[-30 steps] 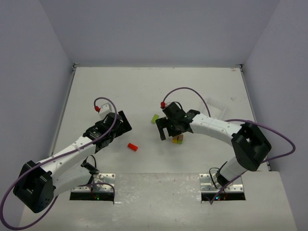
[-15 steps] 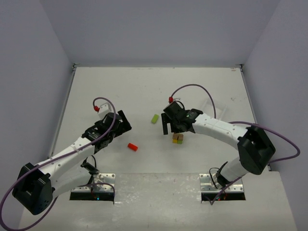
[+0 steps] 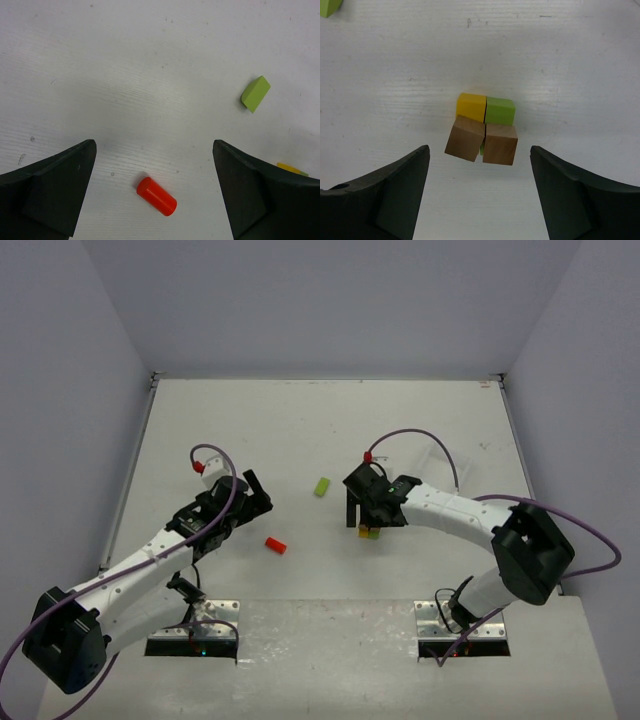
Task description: Build the wood block tower
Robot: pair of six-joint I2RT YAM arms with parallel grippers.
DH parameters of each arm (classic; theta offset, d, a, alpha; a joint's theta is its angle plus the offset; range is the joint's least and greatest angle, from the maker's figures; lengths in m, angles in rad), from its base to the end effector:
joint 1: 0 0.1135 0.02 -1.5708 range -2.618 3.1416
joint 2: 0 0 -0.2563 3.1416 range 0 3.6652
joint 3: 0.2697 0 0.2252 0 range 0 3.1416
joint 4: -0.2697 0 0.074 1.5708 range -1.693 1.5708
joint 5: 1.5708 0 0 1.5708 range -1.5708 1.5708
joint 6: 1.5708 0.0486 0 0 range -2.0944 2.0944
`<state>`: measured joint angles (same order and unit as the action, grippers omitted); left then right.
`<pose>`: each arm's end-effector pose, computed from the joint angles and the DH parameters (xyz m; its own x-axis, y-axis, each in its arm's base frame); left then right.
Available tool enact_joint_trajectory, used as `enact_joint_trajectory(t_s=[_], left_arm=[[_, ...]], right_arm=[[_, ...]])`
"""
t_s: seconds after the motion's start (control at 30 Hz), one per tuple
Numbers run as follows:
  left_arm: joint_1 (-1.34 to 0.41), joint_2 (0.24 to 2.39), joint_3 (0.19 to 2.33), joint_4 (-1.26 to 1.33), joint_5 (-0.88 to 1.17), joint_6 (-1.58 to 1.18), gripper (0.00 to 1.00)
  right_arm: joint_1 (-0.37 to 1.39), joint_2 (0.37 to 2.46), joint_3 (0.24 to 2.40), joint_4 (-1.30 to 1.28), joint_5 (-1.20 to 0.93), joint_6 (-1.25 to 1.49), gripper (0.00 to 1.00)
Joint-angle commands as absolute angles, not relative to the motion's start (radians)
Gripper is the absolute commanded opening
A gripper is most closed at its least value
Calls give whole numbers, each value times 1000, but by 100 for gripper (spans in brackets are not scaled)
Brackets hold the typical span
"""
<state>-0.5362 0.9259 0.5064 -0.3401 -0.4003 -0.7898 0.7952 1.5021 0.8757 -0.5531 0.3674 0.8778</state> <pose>0.1599 -0.0730 0.2029 -0.5784 -0.4171 -0.7011 -0.2602 0.9088 -0.3261 0.1938 0.1727 0.1802 -0.8523 0.1563 -0.4991 0.1335 0.9877 0.0813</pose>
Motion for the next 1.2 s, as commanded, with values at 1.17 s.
enact_joint_trajectory(t_s=[1.17], left_arm=[[-546, 942, 499, -284, -393, -775, 100]], right_arm=[[801, 1476, 811, -477, 434, 994, 63]])
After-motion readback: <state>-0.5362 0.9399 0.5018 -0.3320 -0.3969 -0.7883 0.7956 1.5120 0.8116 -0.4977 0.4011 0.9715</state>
